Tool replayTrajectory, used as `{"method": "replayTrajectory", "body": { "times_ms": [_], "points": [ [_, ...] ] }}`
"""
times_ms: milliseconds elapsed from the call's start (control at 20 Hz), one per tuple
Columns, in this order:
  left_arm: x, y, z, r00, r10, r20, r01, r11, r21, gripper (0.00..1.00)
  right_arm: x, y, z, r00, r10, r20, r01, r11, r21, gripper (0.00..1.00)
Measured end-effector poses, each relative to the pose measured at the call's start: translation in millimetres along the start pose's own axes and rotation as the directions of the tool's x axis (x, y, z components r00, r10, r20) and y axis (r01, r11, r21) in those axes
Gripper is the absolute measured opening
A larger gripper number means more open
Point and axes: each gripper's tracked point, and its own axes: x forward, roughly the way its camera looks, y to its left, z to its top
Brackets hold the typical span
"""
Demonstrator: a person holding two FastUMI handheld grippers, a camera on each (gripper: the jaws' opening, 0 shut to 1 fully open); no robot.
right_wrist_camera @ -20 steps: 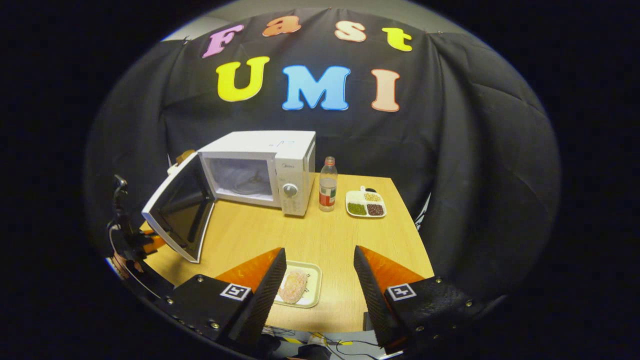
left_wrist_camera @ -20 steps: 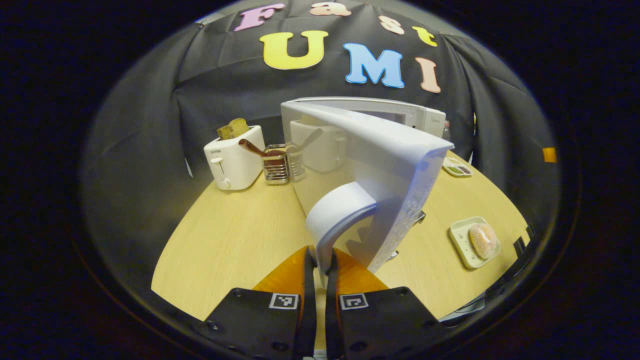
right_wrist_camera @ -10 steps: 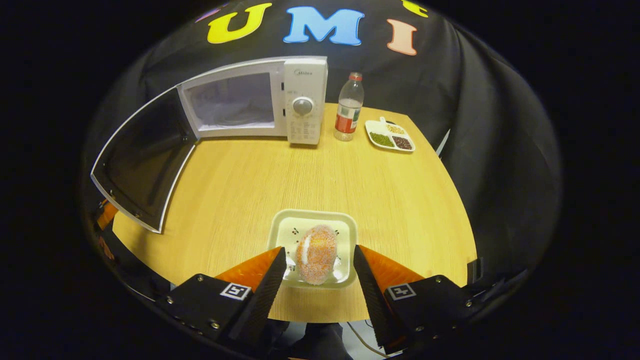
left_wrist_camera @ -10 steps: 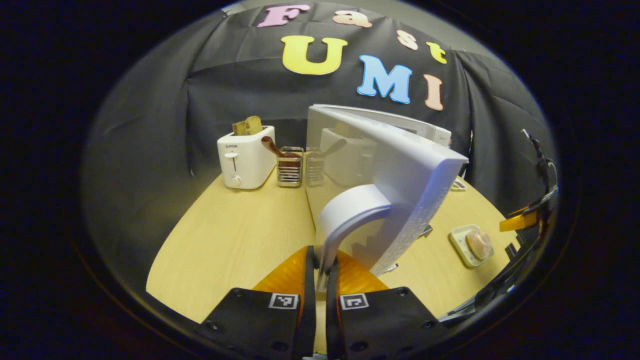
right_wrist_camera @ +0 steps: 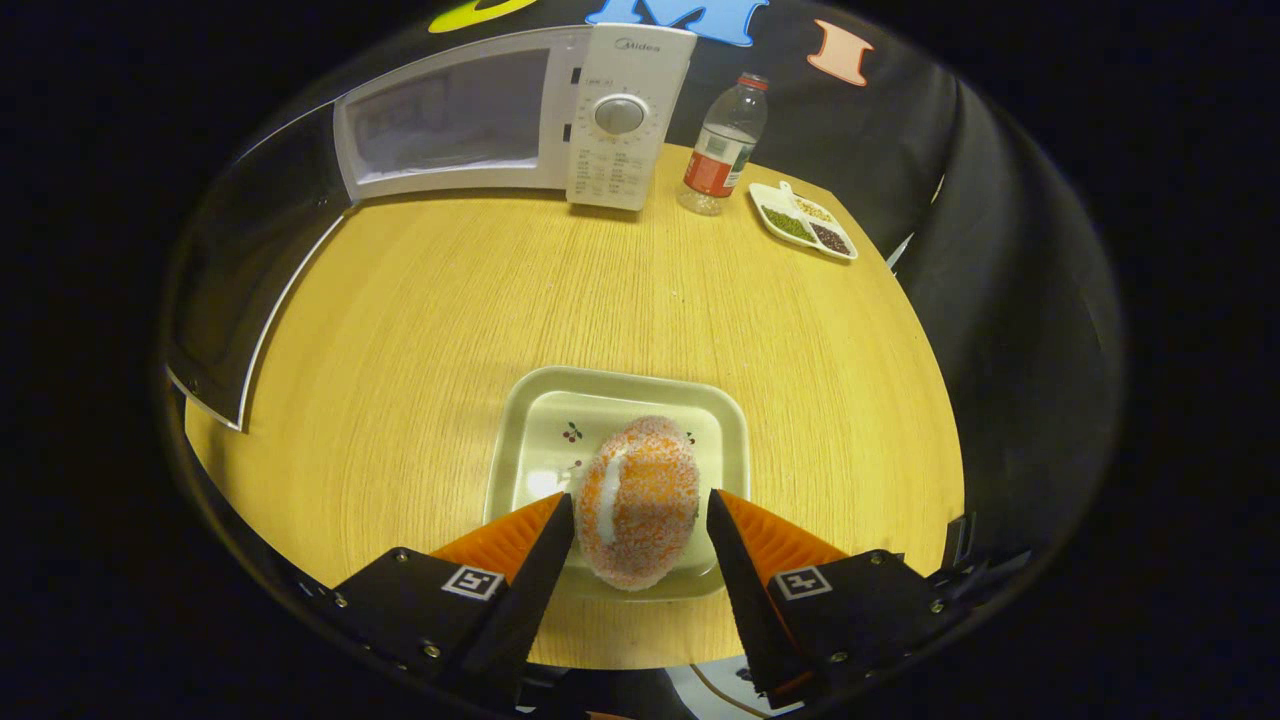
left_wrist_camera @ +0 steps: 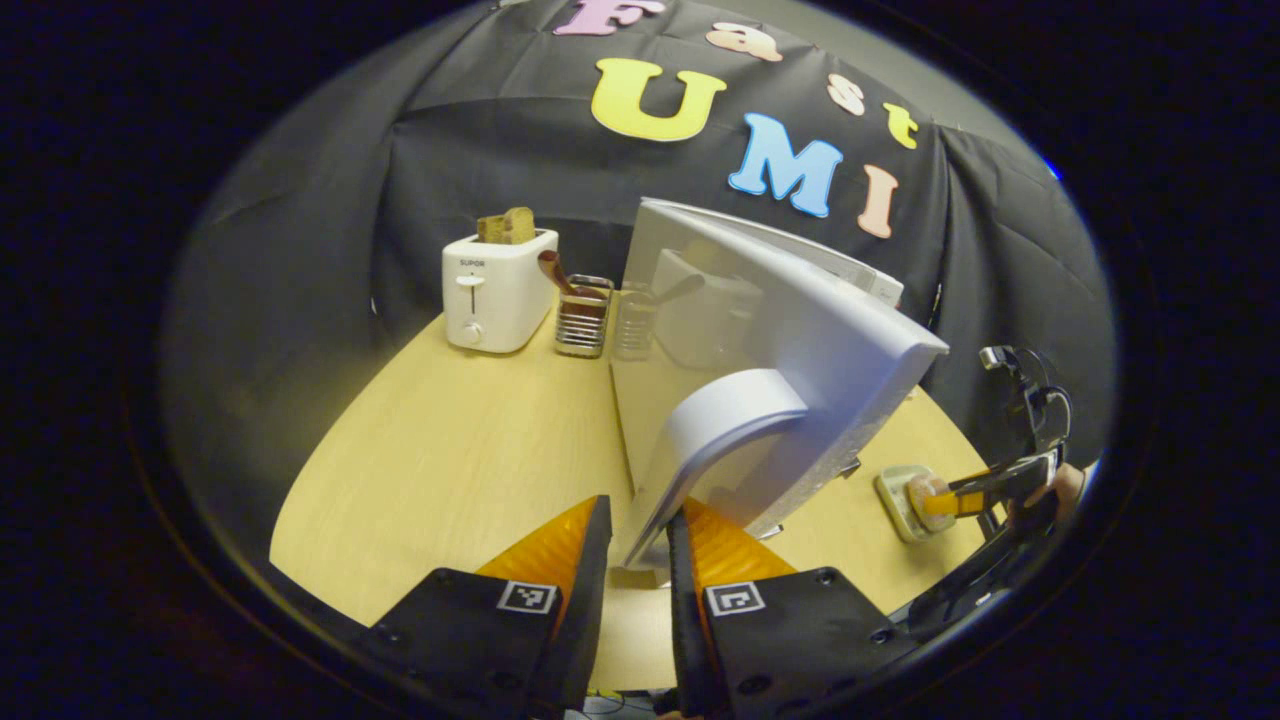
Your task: Open the microwave oven with the left hand, put the food in, and close the microwave oven.
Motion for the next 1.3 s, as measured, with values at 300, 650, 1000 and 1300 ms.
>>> {"method": "replayTrajectory", "body": {
  "times_ms": [300,650,1000,1300],
  "points": [
    [-68,4,9,0.986,0.142,0.087,-0.149,0.986,0.077,0.43,12,-1,-4,0.999,-0.041,-0.007,0.041,0.998,-0.057,0.78],
    [-117,-34,67,0.973,0.092,0.211,-0.078,0.994,-0.072,0.49,8,4,7,1.0,0.009,-0.002,-0.009,1.0,-0.002,0.66],
    [-155,-51,136,0.935,0.013,0.355,-0.007,1.0,-0.016,0.48,-44,33,61,0.981,0.137,0.137,-0.163,0.965,0.204,0.65],
    [-168,-70,171,0.905,-0.015,0.425,-0.022,0.996,0.082,0.45,-92,78,130,0.923,0.257,0.285,-0.324,0.921,0.218,0.65]
  ]
}}
